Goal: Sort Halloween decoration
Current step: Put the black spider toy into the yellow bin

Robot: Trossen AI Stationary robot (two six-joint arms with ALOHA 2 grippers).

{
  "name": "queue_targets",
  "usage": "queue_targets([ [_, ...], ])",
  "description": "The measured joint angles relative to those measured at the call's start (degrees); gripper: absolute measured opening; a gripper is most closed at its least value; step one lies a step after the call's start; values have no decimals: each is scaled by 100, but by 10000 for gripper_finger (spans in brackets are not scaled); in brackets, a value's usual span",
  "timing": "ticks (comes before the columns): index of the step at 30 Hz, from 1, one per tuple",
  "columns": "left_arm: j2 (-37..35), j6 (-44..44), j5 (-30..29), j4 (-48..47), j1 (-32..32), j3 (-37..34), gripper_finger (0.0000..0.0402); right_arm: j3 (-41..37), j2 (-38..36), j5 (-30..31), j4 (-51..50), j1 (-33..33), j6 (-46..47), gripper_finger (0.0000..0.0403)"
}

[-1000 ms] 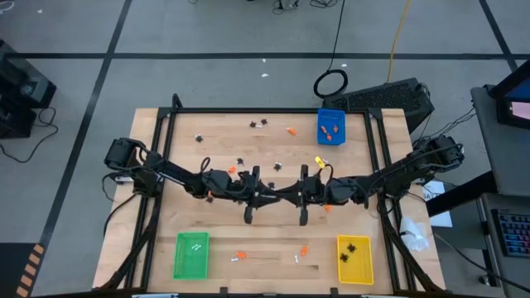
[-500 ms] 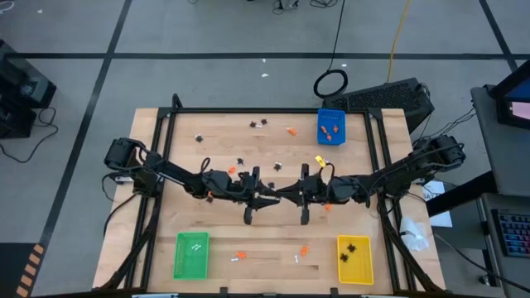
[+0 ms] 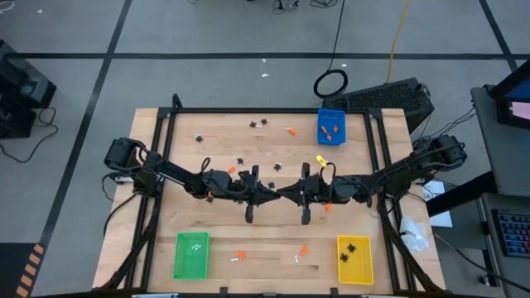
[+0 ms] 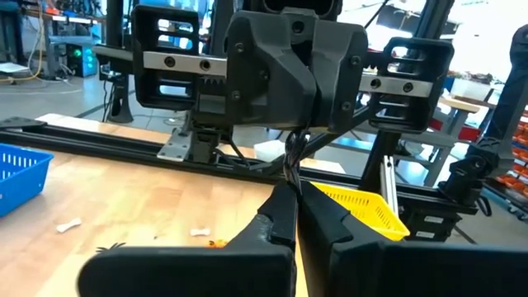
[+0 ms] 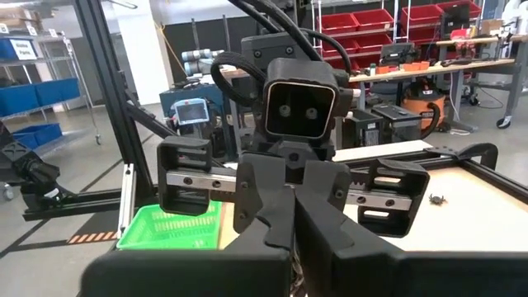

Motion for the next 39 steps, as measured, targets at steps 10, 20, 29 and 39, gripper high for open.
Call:
queue_targets([
  [10, 0, -2, -1, 19, -1, 0, 0, 6, -8, 26, -248, 2, -3, 61],
  [20, 0, -2, 2, 11, -1, 0, 0, 2, -551, 183, -901, 26, -285, 180],
  [29, 0, -2, -91, -14, 2, 0, 0, 2, -194, 138, -636, 70, -110, 173],
  [39, 0, -15, -156, 38, 4, 2, 0, 2, -137, 173, -404, 243, -245, 162],
])
